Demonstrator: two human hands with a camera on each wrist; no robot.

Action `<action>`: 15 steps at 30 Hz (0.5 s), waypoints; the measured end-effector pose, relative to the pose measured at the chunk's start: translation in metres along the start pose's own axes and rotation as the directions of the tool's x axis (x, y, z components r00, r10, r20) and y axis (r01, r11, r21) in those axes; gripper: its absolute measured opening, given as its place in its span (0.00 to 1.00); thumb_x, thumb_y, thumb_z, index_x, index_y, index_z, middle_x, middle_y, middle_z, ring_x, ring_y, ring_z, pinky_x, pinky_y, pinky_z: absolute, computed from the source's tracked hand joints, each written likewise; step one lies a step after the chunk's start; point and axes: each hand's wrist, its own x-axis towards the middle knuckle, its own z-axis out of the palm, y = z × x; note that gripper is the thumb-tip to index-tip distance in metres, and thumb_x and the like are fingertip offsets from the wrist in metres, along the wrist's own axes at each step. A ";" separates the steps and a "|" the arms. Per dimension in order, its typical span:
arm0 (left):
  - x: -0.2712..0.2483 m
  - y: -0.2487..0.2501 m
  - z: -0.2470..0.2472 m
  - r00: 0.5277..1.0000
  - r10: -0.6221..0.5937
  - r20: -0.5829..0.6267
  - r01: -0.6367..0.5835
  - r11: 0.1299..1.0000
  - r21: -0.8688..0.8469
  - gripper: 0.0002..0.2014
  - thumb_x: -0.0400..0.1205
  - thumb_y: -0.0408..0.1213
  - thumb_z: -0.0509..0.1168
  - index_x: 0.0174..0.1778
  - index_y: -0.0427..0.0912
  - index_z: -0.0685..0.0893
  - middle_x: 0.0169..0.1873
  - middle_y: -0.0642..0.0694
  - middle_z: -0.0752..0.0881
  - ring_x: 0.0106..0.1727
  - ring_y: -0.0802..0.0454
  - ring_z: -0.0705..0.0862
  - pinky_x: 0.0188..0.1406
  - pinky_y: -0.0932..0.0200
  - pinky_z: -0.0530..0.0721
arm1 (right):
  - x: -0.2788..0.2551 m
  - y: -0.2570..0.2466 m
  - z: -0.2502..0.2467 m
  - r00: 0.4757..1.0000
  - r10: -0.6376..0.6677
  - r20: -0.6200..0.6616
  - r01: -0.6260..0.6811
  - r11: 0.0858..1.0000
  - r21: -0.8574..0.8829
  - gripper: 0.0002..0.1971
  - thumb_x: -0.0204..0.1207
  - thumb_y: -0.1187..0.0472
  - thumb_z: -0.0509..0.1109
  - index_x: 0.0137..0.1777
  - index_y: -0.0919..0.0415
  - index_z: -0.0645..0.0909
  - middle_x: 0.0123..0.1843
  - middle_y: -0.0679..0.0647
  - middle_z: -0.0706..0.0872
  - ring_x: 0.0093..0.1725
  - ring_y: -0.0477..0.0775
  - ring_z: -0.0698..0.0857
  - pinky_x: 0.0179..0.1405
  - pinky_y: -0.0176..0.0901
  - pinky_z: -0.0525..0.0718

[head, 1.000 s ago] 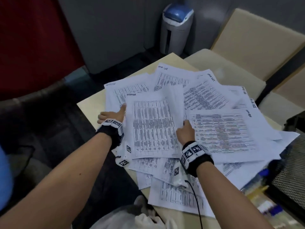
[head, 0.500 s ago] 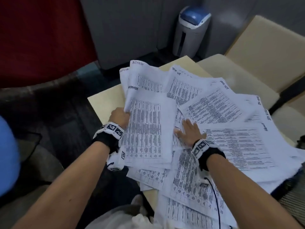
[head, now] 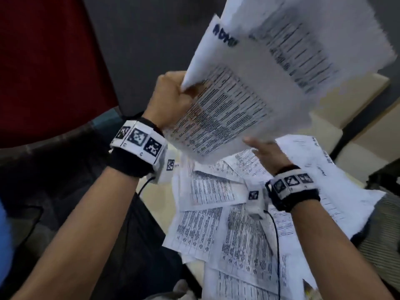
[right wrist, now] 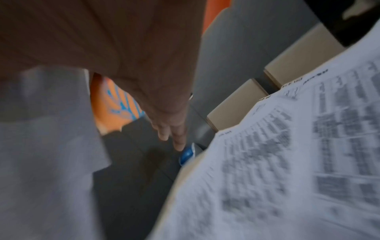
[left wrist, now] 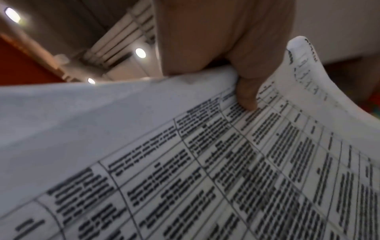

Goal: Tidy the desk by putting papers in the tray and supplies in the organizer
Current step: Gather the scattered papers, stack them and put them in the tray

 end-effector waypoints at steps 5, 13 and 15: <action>0.011 0.030 0.009 0.993 0.031 0.113 0.029 0.865 -0.500 0.06 0.74 0.33 0.69 0.44 0.36 0.84 0.41 0.42 0.86 0.45 0.50 0.86 0.49 0.56 0.87 | -0.023 -0.064 -0.035 0.922 -0.320 -0.220 0.382 0.844 0.375 0.10 0.58 0.67 0.80 0.36 0.55 0.84 0.29 0.42 0.86 0.32 0.40 0.85 0.36 0.33 0.85; -0.059 -0.054 0.075 0.883 -0.304 0.357 0.441 0.796 -0.415 0.11 0.72 0.24 0.72 0.48 0.40 0.86 0.39 0.56 0.90 0.43 0.61 0.89 0.59 0.46 0.84 | -0.065 0.016 -0.030 0.923 -0.102 -0.372 0.125 0.991 0.039 0.51 0.51 0.56 0.83 0.75 0.56 0.60 0.71 0.56 0.76 0.65 0.42 0.80 0.64 0.40 0.81; -0.080 -0.076 0.086 0.834 -0.347 0.429 0.517 0.765 -0.385 0.19 0.71 0.22 0.72 0.54 0.44 0.86 0.45 0.55 0.91 0.53 0.52 0.87 0.67 0.37 0.79 | -0.068 0.038 -0.024 0.941 0.008 -0.338 0.023 0.996 0.086 0.58 0.51 0.53 0.83 0.77 0.43 0.50 0.81 0.59 0.60 0.78 0.55 0.67 0.77 0.57 0.68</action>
